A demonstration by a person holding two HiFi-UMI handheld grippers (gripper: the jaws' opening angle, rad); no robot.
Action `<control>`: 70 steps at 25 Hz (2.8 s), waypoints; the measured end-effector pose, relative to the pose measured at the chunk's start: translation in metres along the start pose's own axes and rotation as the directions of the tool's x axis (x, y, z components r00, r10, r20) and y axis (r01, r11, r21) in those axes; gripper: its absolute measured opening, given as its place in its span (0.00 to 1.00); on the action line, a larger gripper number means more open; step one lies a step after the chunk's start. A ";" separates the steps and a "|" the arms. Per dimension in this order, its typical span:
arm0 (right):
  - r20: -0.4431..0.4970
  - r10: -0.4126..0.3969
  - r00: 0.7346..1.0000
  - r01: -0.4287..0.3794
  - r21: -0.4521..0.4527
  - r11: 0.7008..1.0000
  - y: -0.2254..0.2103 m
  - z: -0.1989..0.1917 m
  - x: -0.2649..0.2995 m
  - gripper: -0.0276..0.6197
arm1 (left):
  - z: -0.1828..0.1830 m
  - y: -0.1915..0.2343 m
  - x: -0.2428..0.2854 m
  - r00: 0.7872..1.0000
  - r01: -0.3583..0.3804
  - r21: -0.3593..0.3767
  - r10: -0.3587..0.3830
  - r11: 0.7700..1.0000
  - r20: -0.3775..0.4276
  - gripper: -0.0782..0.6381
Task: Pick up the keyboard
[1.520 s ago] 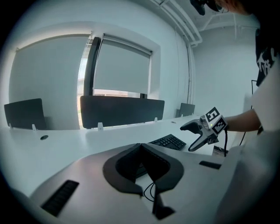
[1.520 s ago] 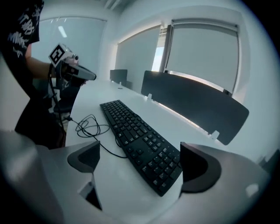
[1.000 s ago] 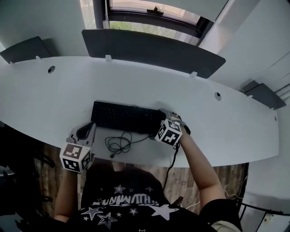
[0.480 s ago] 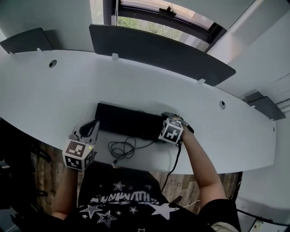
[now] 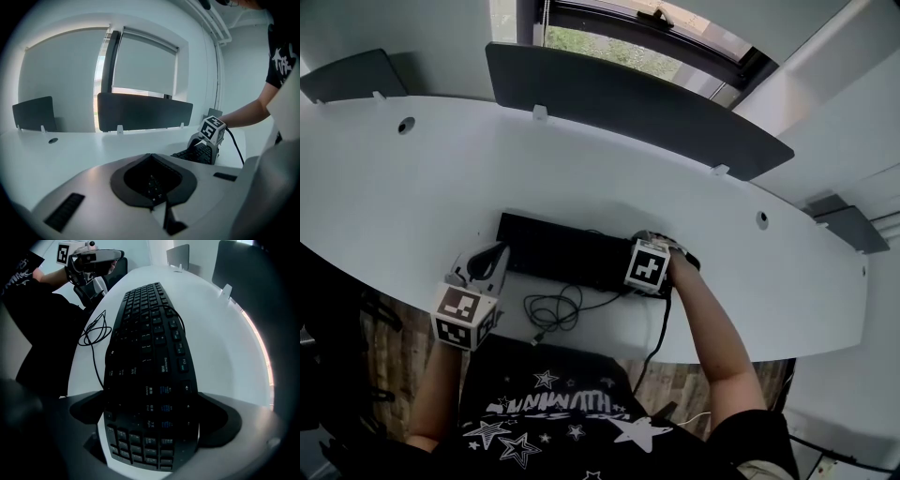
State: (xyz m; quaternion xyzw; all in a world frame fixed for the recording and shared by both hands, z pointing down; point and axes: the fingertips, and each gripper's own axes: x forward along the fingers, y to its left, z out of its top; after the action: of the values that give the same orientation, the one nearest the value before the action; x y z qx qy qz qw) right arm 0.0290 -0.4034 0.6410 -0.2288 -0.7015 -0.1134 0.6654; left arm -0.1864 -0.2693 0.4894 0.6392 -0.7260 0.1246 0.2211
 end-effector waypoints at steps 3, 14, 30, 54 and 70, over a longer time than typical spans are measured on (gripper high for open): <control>0.017 -0.008 1.000 0.008 -0.006 1.000 -0.001 0.002 0.000 0.93 | 0.002 -0.001 0.004 1.000 0.009 0.000 -0.009 1.000 0.004 0.12; 0.055 -0.046 0.997 0.047 -0.017 0.999 0.000 0.005 -0.001 0.93 | -0.004 -0.021 0.013 0.997 0.066 0.056 -0.064 0.996 -0.041 0.12; 0.059 -0.466 0.883 0.466 0.005 0.885 0.008 -0.001 -0.022 0.93 | -0.013 -0.033 0.022 0.990 0.104 0.209 -0.082 0.972 -0.113 0.20; 0.062 -0.552 0.832 0.555 -0.036 0.831 0.012 0.002 -0.025 0.93 | -0.038 -0.058 0.098 0.854 0.491 0.718 -0.112 0.493 -0.508 0.63; 0.046 -0.641 0.766 0.637 -0.192 0.747 0.016 0.011 -0.026 0.93 | -0.086 -0.071 0.081 0.473 0.839 0.393 -0.148 0.376 -0.868 0.63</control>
State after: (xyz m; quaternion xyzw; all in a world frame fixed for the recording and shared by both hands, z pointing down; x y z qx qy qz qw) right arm 0.0278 -0.3886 0.6124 -0.0384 -0.7150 -0.4053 0.5684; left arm -0.1099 -0.3112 0.5963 0.7635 -0.1761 0.5882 0.2002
